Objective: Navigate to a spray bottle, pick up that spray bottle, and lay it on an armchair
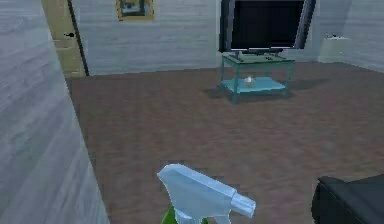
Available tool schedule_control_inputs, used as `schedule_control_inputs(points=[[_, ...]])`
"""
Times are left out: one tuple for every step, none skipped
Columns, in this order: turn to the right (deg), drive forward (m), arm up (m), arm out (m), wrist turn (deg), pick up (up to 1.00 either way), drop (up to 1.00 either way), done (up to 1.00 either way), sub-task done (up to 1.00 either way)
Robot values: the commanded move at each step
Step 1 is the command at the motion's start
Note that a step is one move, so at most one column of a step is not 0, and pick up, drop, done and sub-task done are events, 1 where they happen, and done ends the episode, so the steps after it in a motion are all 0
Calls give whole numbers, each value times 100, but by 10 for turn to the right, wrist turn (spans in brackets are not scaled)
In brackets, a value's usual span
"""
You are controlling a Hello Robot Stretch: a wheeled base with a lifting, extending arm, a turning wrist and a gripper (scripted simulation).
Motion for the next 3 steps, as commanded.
schedule_control_inputs(points=[[210,0,0,0,0,0,0,0,0],[0,100,0,0,0,0,0,0,0],[60,0,0,0,0,0,0,0,0]])
